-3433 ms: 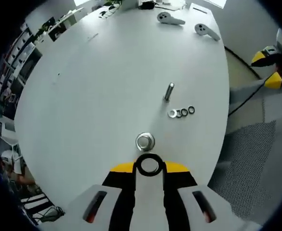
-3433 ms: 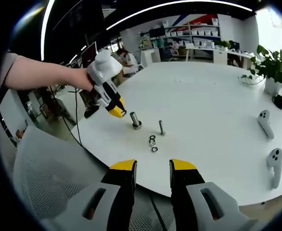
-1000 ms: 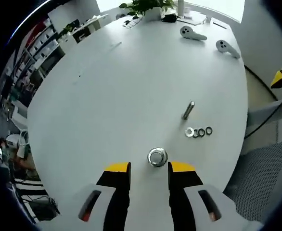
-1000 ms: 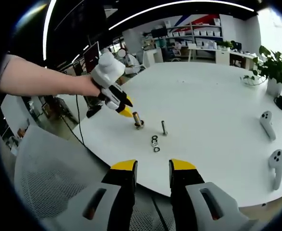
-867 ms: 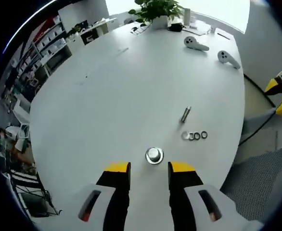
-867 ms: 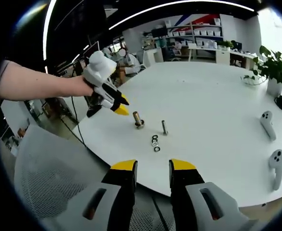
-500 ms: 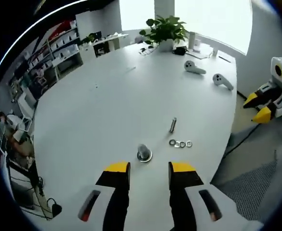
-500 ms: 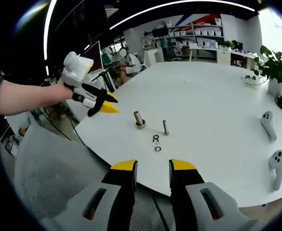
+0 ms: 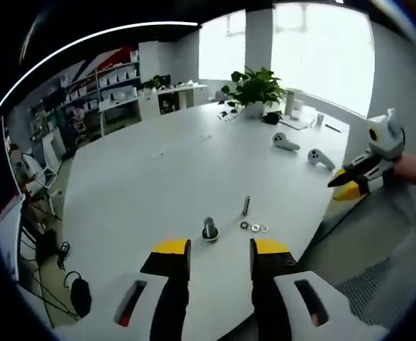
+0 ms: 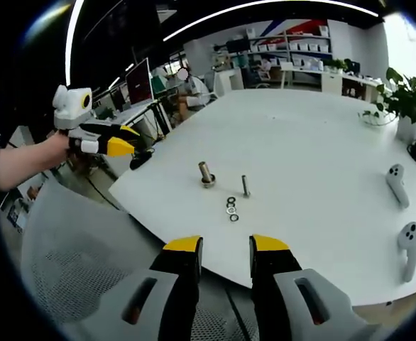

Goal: Place the washer onto the threaded stud by aligning its center hole with the stud, sliding it down to the base, and recovering from edge contact or off-axis alignment until the washer reaches the visible bottom stop.

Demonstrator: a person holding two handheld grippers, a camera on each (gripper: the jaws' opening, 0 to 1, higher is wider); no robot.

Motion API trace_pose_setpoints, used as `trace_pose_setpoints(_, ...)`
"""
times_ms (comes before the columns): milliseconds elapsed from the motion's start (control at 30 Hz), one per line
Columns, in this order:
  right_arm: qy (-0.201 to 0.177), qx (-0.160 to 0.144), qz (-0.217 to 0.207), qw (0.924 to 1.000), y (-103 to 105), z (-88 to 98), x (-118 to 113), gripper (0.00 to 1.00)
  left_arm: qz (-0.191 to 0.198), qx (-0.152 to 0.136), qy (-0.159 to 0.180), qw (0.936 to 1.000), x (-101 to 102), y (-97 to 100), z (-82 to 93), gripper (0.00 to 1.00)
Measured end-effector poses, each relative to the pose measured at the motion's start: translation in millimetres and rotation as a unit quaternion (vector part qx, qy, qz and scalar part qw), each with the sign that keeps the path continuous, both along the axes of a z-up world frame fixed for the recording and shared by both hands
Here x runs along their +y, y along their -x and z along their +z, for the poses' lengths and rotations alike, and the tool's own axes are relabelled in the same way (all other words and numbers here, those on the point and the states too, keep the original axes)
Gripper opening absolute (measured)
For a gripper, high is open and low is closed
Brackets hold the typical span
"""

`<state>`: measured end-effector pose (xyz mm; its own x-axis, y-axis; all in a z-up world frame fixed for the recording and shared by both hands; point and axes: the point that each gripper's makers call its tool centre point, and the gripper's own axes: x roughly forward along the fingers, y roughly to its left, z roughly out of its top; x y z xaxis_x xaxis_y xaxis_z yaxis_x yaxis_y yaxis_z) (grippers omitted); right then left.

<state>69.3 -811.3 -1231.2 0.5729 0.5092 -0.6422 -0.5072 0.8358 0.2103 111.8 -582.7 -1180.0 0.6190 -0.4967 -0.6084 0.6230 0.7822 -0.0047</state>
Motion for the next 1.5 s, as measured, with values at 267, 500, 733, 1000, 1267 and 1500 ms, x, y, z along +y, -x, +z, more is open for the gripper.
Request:
trace_pose_setpoints(267,0.002,0.003,0.002,1.0000,1,-1.2,0,0.29,0.018,-0.003,0.018,0.9997,24,35.7,13.4,0.34)
trace_pose_setpoints(500,0.009,0.014,0.006,0.9998,3,-5.4,2,0.29,0.000,0.004,0.013,0.9999,27,53.7,-4.1,0.34)
trace_pose_setpoints(733,0.026,0.029,0.014,0.9991,7,-11.9,0,0.29,0.005,0.007,0.041,0.9991,31,56.8,-14.1,0.31)
trace_pose_setpoints(1000,0.048,0.049,0.020,0.9974,12,-19.8,-2,0.30,0.031,-0.006,0.098,0.9947,27,56.5,-2.8,0.29)
trace_pose_setpoints(1267,0.057,0.057,0.034,0.9962,16,-22.8,0,0.30,0.012,-0.009,0.117,0.9931,13,63.7,5.2,0.32)
trace_pose_setpoints(1500,0.061,0.063,0.038,0.9954,18,-25.6,1,0.31,0.007,-0.011,0.120,0.9926,15,61.8,0.0,0.30)
